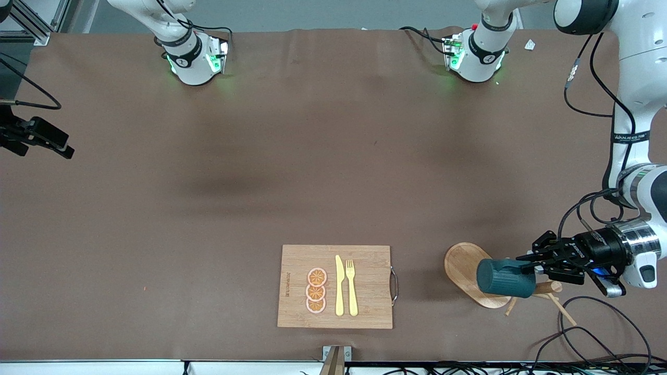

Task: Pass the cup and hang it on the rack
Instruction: 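Hook the mug handle onto a rack peg with the left gripper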

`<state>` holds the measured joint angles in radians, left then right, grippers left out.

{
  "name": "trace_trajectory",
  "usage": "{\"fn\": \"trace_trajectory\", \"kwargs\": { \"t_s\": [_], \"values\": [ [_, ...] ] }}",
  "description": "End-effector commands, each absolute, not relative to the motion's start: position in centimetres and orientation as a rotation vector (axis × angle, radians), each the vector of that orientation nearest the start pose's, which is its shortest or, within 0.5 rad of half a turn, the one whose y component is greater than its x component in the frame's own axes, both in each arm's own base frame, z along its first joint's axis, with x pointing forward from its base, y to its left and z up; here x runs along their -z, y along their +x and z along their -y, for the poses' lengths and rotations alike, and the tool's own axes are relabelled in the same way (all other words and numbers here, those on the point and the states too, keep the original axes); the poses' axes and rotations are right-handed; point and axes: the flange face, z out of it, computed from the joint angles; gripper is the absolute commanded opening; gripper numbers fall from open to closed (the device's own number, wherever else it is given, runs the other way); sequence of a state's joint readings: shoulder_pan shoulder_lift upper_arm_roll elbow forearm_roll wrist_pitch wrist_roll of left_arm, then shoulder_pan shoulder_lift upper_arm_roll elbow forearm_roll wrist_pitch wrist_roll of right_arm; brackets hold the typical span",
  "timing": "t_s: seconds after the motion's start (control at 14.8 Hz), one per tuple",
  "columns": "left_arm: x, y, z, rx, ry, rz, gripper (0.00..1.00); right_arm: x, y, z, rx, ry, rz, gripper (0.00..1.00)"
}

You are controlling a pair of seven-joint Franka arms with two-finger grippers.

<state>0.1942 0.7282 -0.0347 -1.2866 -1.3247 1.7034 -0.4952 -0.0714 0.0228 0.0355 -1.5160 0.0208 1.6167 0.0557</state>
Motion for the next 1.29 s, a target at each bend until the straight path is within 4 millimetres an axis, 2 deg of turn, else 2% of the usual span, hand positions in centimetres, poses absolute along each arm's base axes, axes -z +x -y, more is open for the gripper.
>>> {"fn": "trace_trajectory", "kwargs": {
  "t_s": [0.0, 0.2, 0.75, 1.22],
  "values": [
    [-35.9, 73.9, -4.1, 0.525, 1.540, -0.935, 0.01, -64.1, 56.4, 2.2, 0.115, -3.124, -0.168, 1.00],
    [-35.7, 73.9, -4.1, 0.539, 1.513, -0.915, 0.01, -64.1, 56.4, 2.2, 0.113, -3.124, -0.168, 1.00],
    [-34.0, 73.4, -6.3, 0.529, 1.509, -0.865, 0.01, -64.1, 56.4, 2.2, 0.113, -3.124, -0.168, 1.00],
    [-32.7, 73.3, -6.9, 0.517, 1.491, -0.839, 0.01, -64.1, 56.4, 2.1, 0.113, -3.124, -0.166, 1.00]
  ]
}}
